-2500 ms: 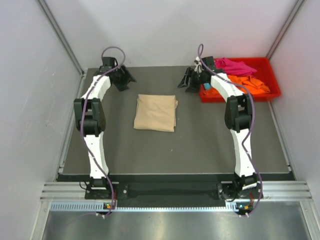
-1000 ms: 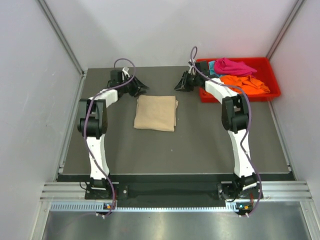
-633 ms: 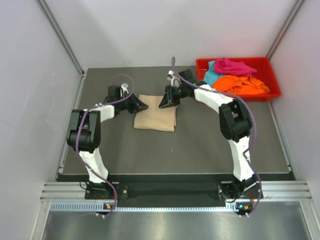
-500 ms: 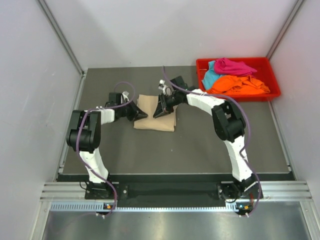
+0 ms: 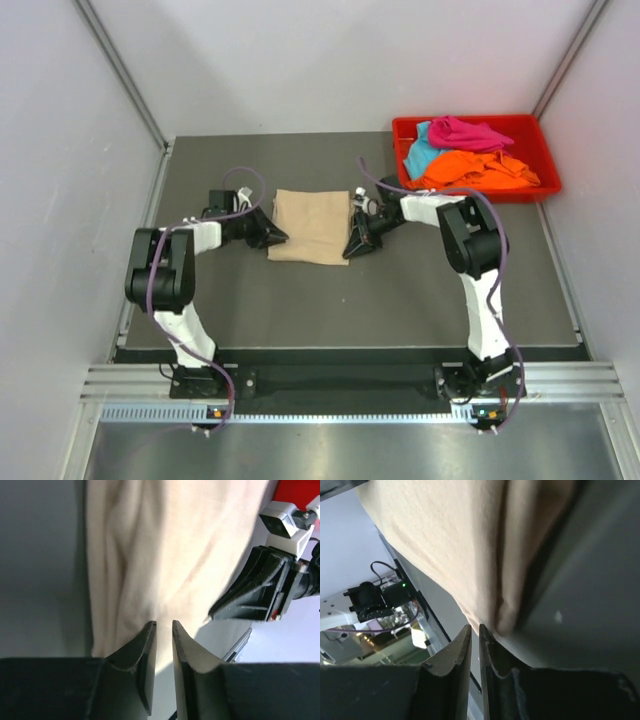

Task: Fold and stack the t-shirts
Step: Fold the tshirt

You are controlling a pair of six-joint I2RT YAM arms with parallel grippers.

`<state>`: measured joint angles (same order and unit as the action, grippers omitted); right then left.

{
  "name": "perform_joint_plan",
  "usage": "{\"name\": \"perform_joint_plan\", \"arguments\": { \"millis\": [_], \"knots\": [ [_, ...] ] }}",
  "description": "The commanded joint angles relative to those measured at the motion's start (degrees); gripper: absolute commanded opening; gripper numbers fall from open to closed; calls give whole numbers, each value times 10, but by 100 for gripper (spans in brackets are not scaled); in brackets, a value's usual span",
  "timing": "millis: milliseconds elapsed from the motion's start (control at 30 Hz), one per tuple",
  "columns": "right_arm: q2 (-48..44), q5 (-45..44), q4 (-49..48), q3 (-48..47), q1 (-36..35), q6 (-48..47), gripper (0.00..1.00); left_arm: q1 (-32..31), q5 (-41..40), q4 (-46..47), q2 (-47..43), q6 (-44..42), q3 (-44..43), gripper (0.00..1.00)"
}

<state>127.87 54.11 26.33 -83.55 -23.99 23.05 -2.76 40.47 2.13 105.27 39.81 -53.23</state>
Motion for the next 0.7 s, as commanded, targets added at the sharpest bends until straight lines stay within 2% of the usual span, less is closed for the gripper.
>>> {"name": "perform_joint_plan", "arguments": {
  "millis": [0, 100, 167, 233, 300, 367, 467, 533, 667],
  "knots": [
    [-66, -32, 33, 1, 6, -49, 12, -7, -13, -49, -100, -9, -15, 25],
    [-74, -27, 26, -35, -21, -24, 12, -28, -16, -42, -130, 25, -9, 25],
    [-59, -20, 10, -77, -53, 4, 13, -41, -12, 1, -128, 55, 8, 24],
    [-19, -13, -13, -109, -80, 45, 13, -44, -15, 16, -109, 74, 31, 19],
    [35, -1, -14, -180, -105, 62, 13, -41, -26, 39, -94, 81, 61, 14],
    [71, 1, -14, -247, -120, 85, 13, -35, -66, 22, -89, 70, 73, 12],
    [124, 13, -13, -290, -139, 109, 12, -23, -86, 23, -88, 67, 96, 9],
    [127, 12, -51, -273, -143, 134, 12, -18, -93, 27, -86, 69, 111, 8],
    [107, 12, -107, -169, -129, 148, 11, -11, -114, 19, -78, 65, 120, 6]
  ]
}}
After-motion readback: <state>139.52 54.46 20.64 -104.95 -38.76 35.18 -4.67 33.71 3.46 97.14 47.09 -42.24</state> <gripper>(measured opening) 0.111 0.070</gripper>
